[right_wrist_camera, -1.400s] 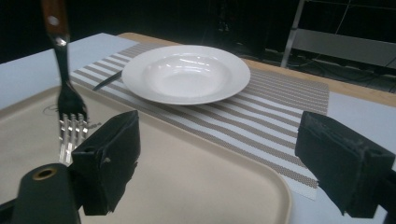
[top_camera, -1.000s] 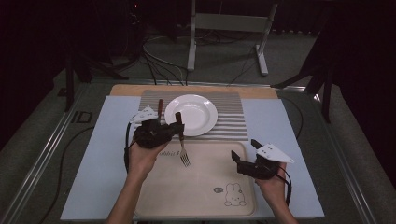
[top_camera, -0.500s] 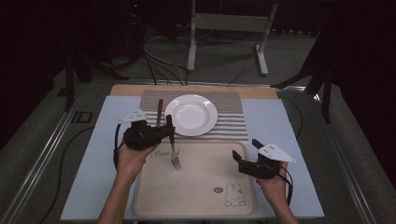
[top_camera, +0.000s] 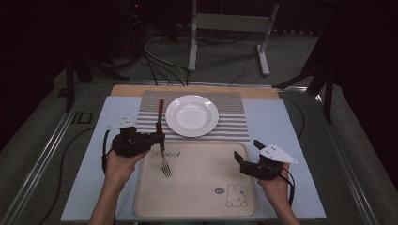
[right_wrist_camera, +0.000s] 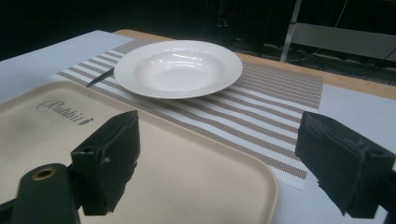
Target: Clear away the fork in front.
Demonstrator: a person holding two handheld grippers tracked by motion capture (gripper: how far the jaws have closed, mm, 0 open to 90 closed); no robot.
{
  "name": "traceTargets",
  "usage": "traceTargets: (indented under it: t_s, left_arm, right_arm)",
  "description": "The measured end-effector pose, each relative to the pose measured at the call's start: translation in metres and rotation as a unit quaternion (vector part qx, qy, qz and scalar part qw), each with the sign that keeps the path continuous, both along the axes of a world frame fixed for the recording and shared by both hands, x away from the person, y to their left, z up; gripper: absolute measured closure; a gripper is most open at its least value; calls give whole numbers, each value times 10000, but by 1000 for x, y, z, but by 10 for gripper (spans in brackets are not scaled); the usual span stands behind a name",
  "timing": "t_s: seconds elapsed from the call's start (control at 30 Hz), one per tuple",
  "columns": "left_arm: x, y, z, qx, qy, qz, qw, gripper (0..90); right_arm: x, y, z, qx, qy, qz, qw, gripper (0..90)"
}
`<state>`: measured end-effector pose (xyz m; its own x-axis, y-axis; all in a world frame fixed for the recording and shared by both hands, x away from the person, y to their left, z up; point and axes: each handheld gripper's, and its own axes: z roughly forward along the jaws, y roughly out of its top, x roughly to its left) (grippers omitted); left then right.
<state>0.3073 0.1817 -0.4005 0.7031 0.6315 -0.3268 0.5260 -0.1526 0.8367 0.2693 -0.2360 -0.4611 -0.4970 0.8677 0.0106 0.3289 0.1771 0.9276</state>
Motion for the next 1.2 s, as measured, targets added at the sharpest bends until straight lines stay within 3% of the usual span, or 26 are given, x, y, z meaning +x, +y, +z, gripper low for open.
traceTargets:
  t_s: [0.33, 0.5, 0.7, 0.8, 0.93, 1.1, 1.2]
  left_arm:
    - [-11, 10, -6, 60, 198, -40, 9998, 806]
    - [-15, 13, -15, 144, 571, -174, 9981, 808]
    - [-13, 16, -31, 241, 874, -77, 9959, 805]
    - [-13, 15, -42, 492, 742, 65, 9960, 778]
    - [-13, 14, -52, 582, 684, 166, 9958, 755]
    - [-14, 16, -66, 576, 661, 203, 9959, 726]
    - [-16, 17, -72, 497, 743, 180, 9958, 720]
  right_arm:
    - [0, 1, -1, -23, -1, 14, 10000, 140]
    - [1, 1, -1, 63, 40, 13, 10000, 141]
    - [0, 2, -1, 29, 29, 15, 10000, 141]
    - [0, 2, -1, 32, 20, 24, 10000, 141]
    - [0, 2, -1, 24, 32, 36, 10000, 141]
    - [0, 2, -1, 35, 26, 43, 10000, 141]
    - [0, 2, -1, 46, 34, 42, 10000, 142]
